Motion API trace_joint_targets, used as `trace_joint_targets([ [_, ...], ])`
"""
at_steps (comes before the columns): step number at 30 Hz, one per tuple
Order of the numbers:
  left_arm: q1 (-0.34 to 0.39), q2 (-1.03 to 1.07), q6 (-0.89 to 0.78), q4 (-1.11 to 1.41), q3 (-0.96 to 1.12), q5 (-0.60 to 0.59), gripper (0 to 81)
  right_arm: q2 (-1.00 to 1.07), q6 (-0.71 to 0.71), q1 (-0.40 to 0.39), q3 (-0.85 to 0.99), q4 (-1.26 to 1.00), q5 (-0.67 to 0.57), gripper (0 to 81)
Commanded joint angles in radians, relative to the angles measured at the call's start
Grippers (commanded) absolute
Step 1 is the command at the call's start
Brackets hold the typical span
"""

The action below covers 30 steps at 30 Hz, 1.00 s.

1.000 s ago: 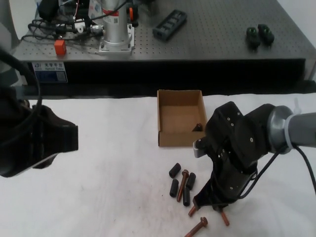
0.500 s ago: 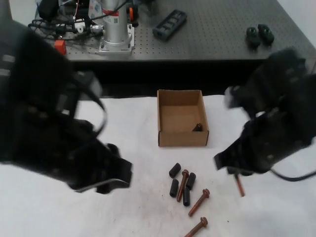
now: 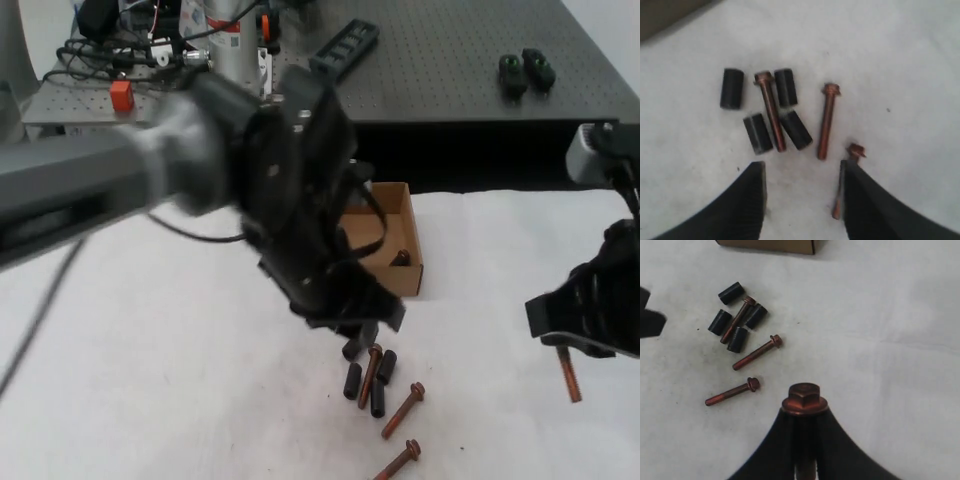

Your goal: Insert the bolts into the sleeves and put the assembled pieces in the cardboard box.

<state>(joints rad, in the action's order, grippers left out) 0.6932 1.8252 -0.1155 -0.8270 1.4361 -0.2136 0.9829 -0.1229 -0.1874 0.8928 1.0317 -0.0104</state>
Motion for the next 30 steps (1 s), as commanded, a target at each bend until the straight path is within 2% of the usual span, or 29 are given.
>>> trace_joint_targets([
  [1, 0.003, 0.056, 0.034, -0.024, 0.07, 0.035, 34.5, -0.007, -0.004, 0.015, 0.006, 0.002, -0.008, 0.2],
  [12, -0.014, 0.344, 0.171, -0.117, 0.361, 0.144, 34.5, -0.007, 0.011, 0.029, 0.006, -0.058, -0.023, 0.2],
  [28, -0.035, 0.444, 0.183, -0.194, 0.379, 0.072, 34.5, -0.007, 0.003, 0.022, 0.006, -0.082, -0.055, 0.2],
  [30, -0.035, 0.454, 0.183, -0.202, 0.379, 0.072, 32.3, -0.007, 0.003, 0.022, 0.006, -0.082, -0.057, 0.2],
])
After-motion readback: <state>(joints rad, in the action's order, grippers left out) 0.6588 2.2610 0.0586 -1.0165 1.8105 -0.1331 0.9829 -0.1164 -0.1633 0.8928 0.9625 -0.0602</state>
